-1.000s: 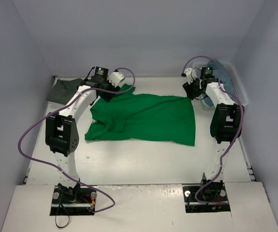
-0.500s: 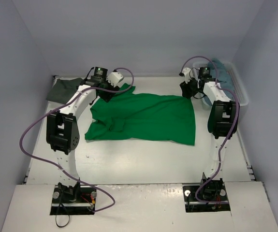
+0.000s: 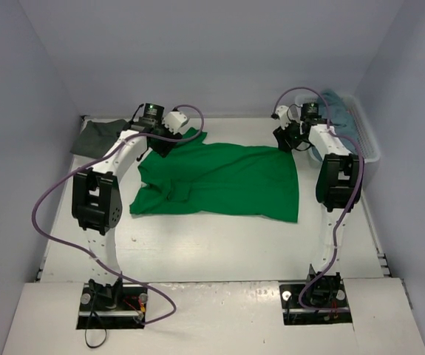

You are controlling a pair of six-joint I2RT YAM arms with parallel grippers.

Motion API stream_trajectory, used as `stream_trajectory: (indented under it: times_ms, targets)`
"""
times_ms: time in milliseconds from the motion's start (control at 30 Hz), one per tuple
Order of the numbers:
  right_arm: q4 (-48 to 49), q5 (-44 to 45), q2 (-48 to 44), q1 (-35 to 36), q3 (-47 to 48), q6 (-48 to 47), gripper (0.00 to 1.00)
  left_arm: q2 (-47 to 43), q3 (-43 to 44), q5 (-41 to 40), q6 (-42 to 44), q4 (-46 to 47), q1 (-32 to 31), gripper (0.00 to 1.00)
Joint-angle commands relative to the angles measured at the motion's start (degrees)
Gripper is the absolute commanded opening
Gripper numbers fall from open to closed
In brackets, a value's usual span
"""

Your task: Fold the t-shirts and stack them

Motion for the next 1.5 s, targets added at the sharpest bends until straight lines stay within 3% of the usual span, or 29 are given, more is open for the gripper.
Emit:
stream_trajectory:
  times_ms: [0, 500, 600, 633, 733, 1267, 1467]
  targets:
    - [-5.11, 9.48, 4.92, -3.32, 0.24, -1.36, 0.5, -0.51, 3.63, 1.3, -0.78, 1.13, 0.46, 0.54]
    - [-6.43, 13.62, 8.17, -1.21, -0.28, -5.67, 0.49, 3.36, 9.52, 1.75, -0.95, -1.68, 0.64, 0.54]
    - [-6.52, 13.62, 8.35, -1.04, -0.37, -5.76, 0.33, 3.97, 10.31, 1.92, -0.78, -1.77, 0.64, 0.54]
    - [-6.52, 13.53, 8.35, -0.95, -0.63, -5.67, 0.19, 4.5, 11.1, 1.83, -0.78, -1.69, 0.64, 0.54]
    - [-6.52, 13.44, 8.26, -0.68, -1.16, -5.41, 0.0, 6.16, 13.55, 1.57, -0.6, -1.25, 0.72, 0.54]
    - [-6.43, 10.89, 5.98, 1.07, -4.94, -3.39, 0.0, 26.03, 35.69, 15.18, -5.08, -1.95, 0.72, 0.56]
    - [-6.34, 9.49, 5.19, 1.25, -7.31, -3.04, 0.0, 29.37, 38.79, 16.69, -6.23, 0.07, 0.55, 0.56]
